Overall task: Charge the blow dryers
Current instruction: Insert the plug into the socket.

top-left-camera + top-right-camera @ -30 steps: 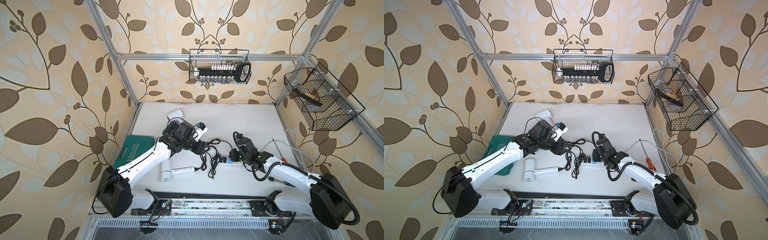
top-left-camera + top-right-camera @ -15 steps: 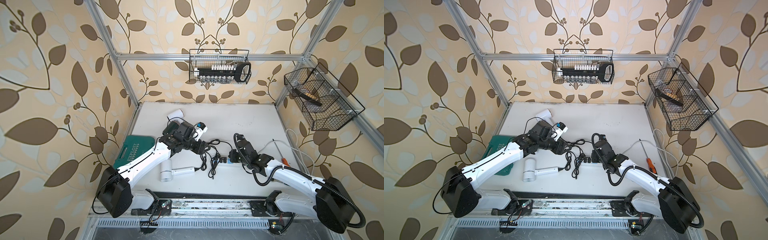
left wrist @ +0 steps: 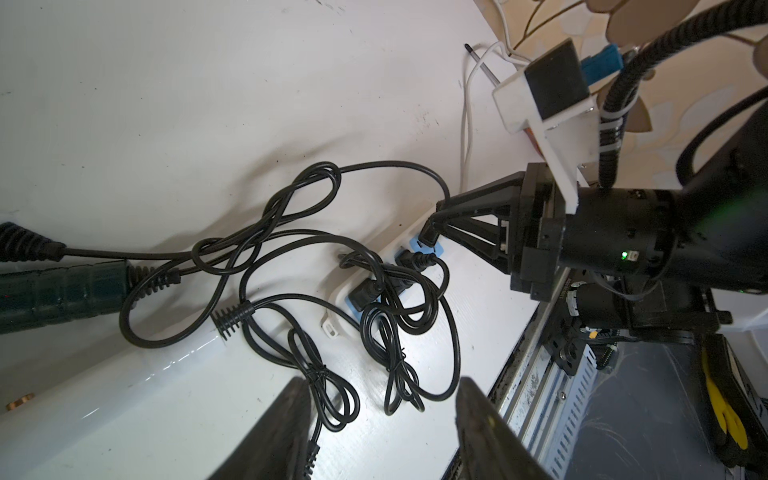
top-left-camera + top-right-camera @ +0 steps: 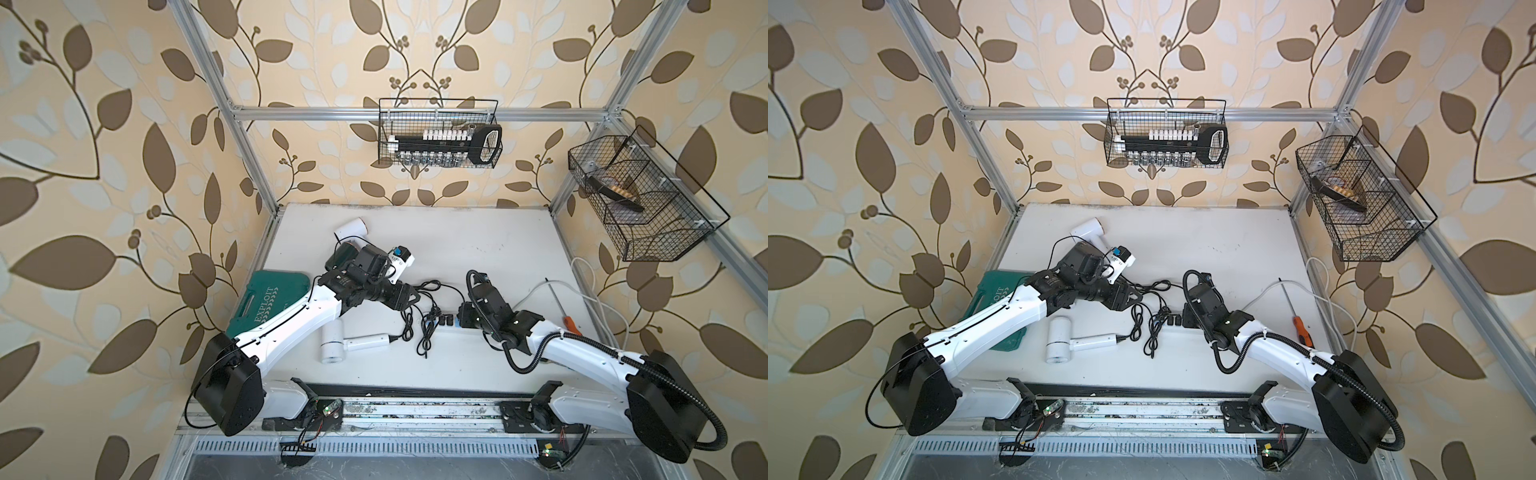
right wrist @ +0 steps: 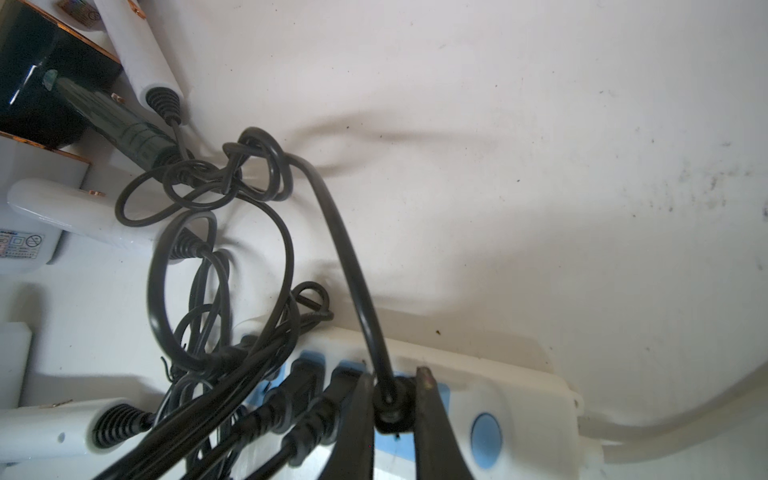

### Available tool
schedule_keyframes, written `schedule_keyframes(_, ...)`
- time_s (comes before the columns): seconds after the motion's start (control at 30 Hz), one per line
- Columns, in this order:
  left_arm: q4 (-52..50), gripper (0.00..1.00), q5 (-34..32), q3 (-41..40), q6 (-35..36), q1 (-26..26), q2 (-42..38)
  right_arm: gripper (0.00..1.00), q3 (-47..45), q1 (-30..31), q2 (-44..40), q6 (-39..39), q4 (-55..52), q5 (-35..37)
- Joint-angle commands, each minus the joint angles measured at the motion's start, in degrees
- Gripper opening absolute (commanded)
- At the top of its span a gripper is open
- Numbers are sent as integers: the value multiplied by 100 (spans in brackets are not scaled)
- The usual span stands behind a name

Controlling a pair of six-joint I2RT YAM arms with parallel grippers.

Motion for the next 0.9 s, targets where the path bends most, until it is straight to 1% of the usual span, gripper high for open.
schedule_keyframes(0.0,121,57,23,-50,31,-42,-198,0,-107,45,129,102,17,25)
schedule_keyframes(0.2,93,58,1,-33,61,-36,-216,0,-128,137,101,205,-38,158)
schedule_keyframes(0.47,88,58,-10,-50,77,-37,-246,0,-354,359,59,547,-20,457)
schedule_keyframes(0.53,83,58,-11,-64,80,-38,-258,0,-413,359,63,626,19,480)
schedule_keyframes(0.6,90,58,-12,-82,81,-41,-273,0,-450,489,52,694,46,496)
schedule_keyframes(0.87,65,58,-21,-62,99,-41,-290,0,-565,500,7,1042,27,535)
